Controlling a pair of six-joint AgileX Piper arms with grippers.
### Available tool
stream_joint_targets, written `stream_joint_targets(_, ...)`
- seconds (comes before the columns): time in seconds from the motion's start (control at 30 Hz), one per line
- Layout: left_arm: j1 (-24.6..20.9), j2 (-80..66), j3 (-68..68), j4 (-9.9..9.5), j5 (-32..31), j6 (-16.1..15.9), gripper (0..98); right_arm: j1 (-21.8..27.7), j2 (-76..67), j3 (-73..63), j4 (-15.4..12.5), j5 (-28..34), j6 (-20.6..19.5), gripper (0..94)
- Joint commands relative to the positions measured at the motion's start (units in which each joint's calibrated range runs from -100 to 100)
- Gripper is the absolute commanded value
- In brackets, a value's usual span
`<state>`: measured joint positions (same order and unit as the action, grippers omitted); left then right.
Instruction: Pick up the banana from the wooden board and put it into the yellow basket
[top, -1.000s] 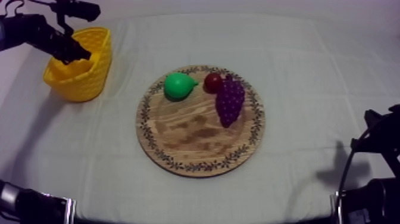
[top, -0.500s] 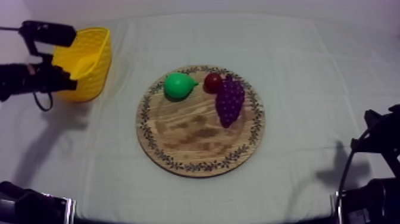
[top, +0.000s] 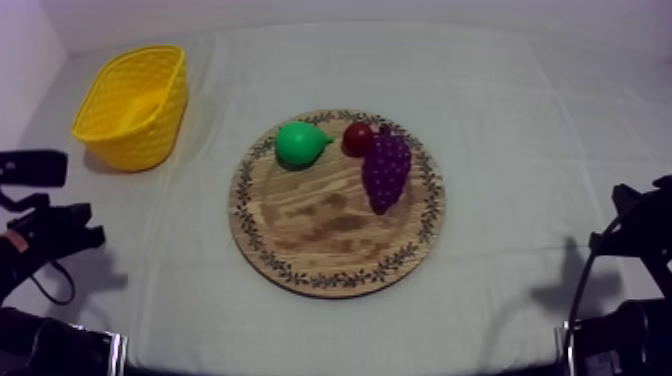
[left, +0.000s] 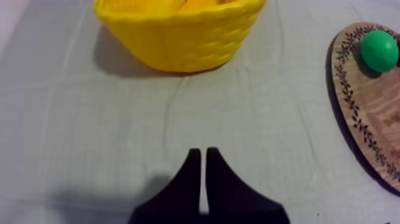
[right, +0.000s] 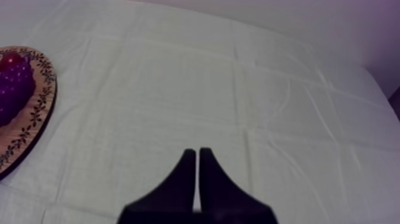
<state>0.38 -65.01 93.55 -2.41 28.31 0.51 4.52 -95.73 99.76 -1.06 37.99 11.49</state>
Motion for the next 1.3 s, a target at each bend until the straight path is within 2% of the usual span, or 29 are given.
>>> stream_joint_targets(0.0,-0.62,-12.23,0.71,1.53,5.35,-4.96,0.3,0.00,-0.02,0.02,0.01,-0.01,0.01,0.3)
stream_joint_targets(0.1,-0.45,-17.85,1.73,1.99,7.83,-5.40,0.2,0.00,-0.02,0.02,0.01,-0.01,0.00,0.3)
stream_joint_targets(0.53,2.01,-33.62,3.42,1.92,12.80,-3.52,0.2,0.00,-0.02,0.02,0.01,-0.01,0.01,0.3)
stream_joint_targets(0.63,2.45,-34.52,3.61,1.73,12.39,-0.62,0.2,0.00,-0.02,0.02,0.01,-0.01,-0.01,0.3)
stream_joint_targets(0.77,2.58,-34.88,5.45,0.78,6.62,5.52,0.2,0.00,-0.02,0.02,0.01,-0.01,0.01,0.3)
stream_joint_targets(0.87,2.61,-34.95,5.96,0.55,4.92,8.27,0.2,0.00,-0.02,0.02,0.01,-0.01,0.01,0.3)
stream_joint_targets(1.27,2.62,-34.99,6.22,0.43,4.04,9.34,0.2,0.00,-0.02,0.02,0.01,-0.01,0.01,0.3)
